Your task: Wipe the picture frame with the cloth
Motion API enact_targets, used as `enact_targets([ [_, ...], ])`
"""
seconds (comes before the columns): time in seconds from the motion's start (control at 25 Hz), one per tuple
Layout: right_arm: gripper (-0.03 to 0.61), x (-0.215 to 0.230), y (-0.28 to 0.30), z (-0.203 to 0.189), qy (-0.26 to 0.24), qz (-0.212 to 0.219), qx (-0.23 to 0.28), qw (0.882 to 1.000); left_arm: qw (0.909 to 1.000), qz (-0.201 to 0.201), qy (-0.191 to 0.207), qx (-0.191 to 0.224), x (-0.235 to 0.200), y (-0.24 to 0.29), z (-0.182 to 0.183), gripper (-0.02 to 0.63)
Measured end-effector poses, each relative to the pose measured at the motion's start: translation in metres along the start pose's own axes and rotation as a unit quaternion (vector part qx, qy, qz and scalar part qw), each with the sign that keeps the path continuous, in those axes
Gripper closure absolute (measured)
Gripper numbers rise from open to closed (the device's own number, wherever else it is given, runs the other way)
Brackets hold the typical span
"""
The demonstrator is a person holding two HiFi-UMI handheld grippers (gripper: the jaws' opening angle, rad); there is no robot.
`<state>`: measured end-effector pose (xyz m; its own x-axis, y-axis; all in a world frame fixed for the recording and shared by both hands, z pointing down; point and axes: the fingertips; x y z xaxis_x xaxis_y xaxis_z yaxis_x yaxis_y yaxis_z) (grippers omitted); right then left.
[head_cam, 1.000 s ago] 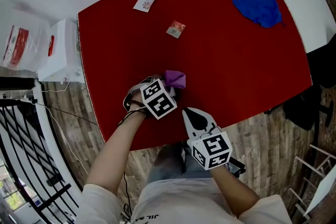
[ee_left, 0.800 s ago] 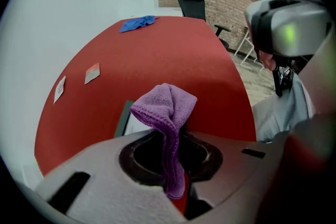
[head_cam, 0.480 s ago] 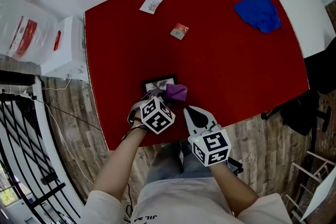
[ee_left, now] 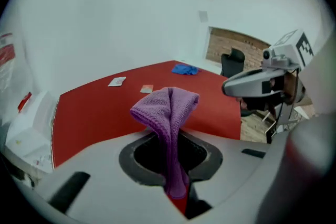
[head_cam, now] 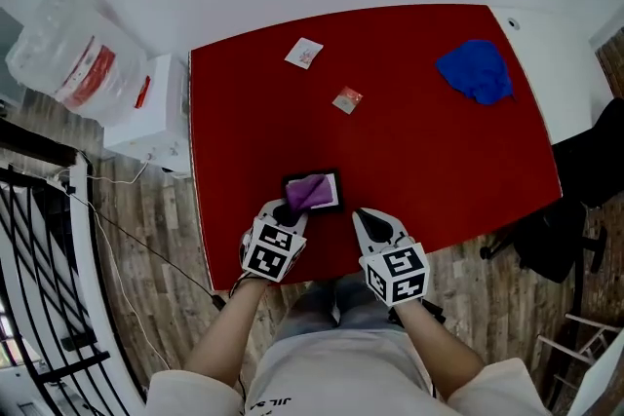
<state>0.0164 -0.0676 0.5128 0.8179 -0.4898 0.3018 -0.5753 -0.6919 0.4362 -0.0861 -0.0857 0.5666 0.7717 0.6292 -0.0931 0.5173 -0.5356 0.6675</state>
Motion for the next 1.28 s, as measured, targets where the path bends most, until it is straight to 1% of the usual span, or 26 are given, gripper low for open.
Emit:
enact_targets([
  [0.08, 0.574, -0.008, -0.005, 0.007, -0.009, 0.007, -0.002, 1.0, 0.9989, 0.014, -0.029, 0.036, 0.008, -0.03, 0.012, 0.557],
  [0.16, 0.574, -0.018, -0.011, 0.015, -0.02, 0.014, -0.003, 1.0, 0.9949, 0.03, -0.063, 0.073, 0.019, -0.06, 0.019, 0.557],
  [0.24, 0.574, -0.029, -0.018, 0.021, -0.028, 0.02, 0.001, 0.999, 0.9882, 0.05, -0.097, 0.107, 0.03, -0.087, 0.022, 0.557],
  [0.32, 0.574, -0.039, -0.027, 0.025, -0.028, 0.022, 0.004, 0.999, 0.9803, 0.076, -0.12, 0.137, 0.036, -0.111, 0.023, 0.557],
  [0.48, 0.574, -0.051, -0.034, 0.023, -0.018, 0.017, -0.001, 1.0, 0.963, 0.134, -0.146, 0.183, 0.026, -0.143, 0.023, 0.557],
  [0.56, 0.574, -0.054, -0.034, 0.023, -0.019, 0.016, -0.003, 1.0, 0.9571, 0.151, -0.15, 0.196, 0.018, -0.149, 0.025, 0.557],
  [0.64, 0.574, -0.059, -0.034, 0.026, -0.023, 0.017, -0.001, 1.0, 0.9533, 0.164, -0.15, 0.205, 0.014, -0.153, 0.028, 0.557],
  [0.76, 0.574, -0.065, -0.034, 0.03, -0.028, 0.015, 0.005, 0.999, 0.9519, 0.165, -0.145, 0.214, 0.013, -0.154, 0.035, 0.557],
  [1.0, 0.574, -0.07, -0.031, 0.033, -0.04, 0.017, 0.005, 0.999, 0.9551, 0.159, -0.132, 0.213, 0.017, -0.149, 0.04, 0.557],
  [1.28, 0.575, -0.067, -0.036, 0.03, -0.049, 0.006, 0.003, 0.999, 0.9597, 0.145, -0.123, 0.207, 0.025, -0.143, 0.041, 0.557],
])
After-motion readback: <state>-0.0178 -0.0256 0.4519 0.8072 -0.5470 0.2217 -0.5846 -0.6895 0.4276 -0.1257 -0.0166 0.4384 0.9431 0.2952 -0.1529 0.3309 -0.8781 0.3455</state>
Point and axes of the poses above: the fingertips, and each gripper's own axes: y forward along the fingers, x to its right, z out of its top, and after that the axes turned 5 degrees about x, right-handed
